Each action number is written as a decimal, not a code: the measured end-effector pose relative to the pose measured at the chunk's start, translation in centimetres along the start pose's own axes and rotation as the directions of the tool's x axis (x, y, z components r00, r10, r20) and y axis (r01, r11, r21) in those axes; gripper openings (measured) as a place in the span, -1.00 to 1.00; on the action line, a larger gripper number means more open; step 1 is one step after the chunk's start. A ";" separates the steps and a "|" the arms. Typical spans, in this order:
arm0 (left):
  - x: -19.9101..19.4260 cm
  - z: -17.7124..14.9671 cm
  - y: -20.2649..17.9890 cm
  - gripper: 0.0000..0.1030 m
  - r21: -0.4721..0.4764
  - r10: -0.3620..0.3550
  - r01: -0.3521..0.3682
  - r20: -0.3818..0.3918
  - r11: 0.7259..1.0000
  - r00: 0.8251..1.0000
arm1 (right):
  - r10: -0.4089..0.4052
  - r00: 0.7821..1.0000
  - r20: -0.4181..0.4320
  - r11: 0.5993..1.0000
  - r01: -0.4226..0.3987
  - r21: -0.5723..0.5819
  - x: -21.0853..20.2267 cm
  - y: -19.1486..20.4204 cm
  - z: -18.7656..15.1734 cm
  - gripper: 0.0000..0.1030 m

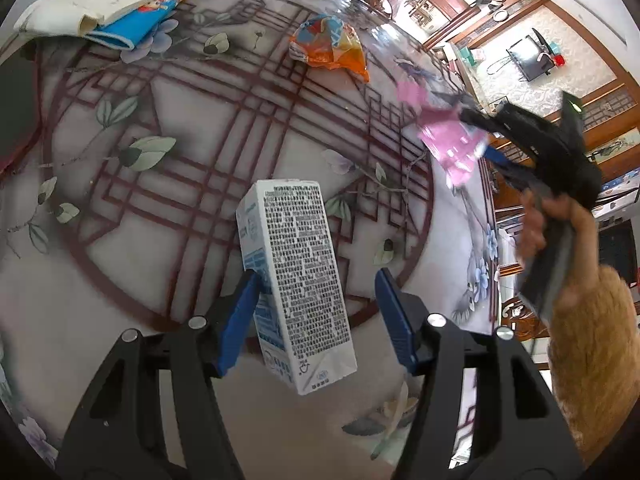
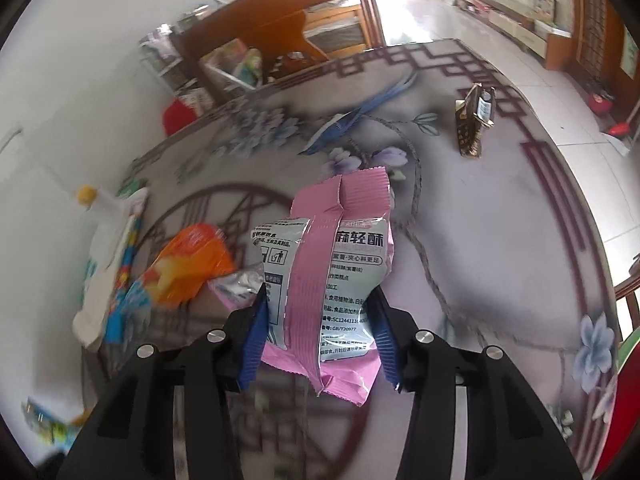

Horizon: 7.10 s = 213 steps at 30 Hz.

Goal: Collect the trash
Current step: 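Grasp the pink and silver snack bag with the right tool, then carry the milk carton in the left tool and pink bag in the right to the bin, then open the right tool over the red bin while the left tool releases the milk carton, then return to the table and grasp the orange chip bag with the left tool, then grasp the brown chocolate bar wrapper with the right tool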

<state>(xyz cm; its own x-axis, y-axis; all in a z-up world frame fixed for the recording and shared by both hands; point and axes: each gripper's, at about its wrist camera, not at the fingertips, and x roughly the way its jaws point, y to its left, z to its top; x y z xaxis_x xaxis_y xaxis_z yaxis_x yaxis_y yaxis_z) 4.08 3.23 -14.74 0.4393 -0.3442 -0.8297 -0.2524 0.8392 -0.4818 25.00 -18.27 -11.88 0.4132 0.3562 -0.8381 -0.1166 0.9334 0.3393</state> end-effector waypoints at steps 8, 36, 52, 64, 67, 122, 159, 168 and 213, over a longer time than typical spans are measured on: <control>-0.3 0.3 -0.6 0.11 0.023 0.028 -0.029 0.040 0.999 0.999 | 0.018 1.000 0.005 0.992 -0.017 -0.128 -6.6 -0.2 -6.3 -0.11; 3.0 -1.6 -2.4 -0.18 0.101 0.091 -0.091 0.000 0.991 0.996 | 0.027 0.998 0.053 0.999 -0.029 0.044 -13.4 -2.9 -18.5 -0.11; -1.7 -2.2 -8.6 -0.21 0.248 0.000 -0.031 0.126 0.968 0.992 | 0.005 0.995 0.096 0.998 -0.011 0.065 -14.9 -3.8 -19.1 -0.11; -2.7 -2.8 -13.1 -0.21 0.343 -0.049 -0.006 0.150 0.939 0.988 | -0.031 0.987 0.156 0.990 0.009 0.140 -17.3 -6.8 -19.4 -0.11; -2.7 -3.2 -14.2 -0.21 0.375 -0.054 -0.010 0.157 0.927 0.986 | -0.047 0.983 0.176 0.987 0.019 0.161 -18.1 -7.7 -19.4 -0.11; 16.0 -14.4 -40.4 0.32 0.546 -0.081 0.182 -0.204 0.818 0.976 | -0.186 0.961 0.203 0.904 0.086 0.419 -28.1 -35.7 -19.4 0.15; 13.0 19.8 -7.0 0.04 0.464 0.399 -0.394 0.091 0.793 0.912 | -0.073 0.974 0.212 0.973 0.024 0.228 -16.2 -12.1 -7.6 0.15; 5.8 13.0 -5.3 -0.02 0.376 0.169 -0.203 0.119 0.904 0.978 | -0.110 0.967 0.230 0.966 0.049 0.255 -9.3 -10.3 4.7 0.27; -0.1 2.9 -7.2 0.00 0.335 0.099 -0.156 0.182 0.929 0.978 | -0.001 0.998 0.060 0.999 0.003 -0.038 -9.6 -0.9 -12.7 -0.64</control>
<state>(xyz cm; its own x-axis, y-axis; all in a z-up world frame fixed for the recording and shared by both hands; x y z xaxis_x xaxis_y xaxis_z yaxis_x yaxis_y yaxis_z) 8.32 -1.60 -10.33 0.5621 -0.1771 -0.8079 -0.0145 0.9745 -0.2237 9.68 -22.01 -9.61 0.4669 0.3521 -0.8112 -0.1490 0.9355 0.3202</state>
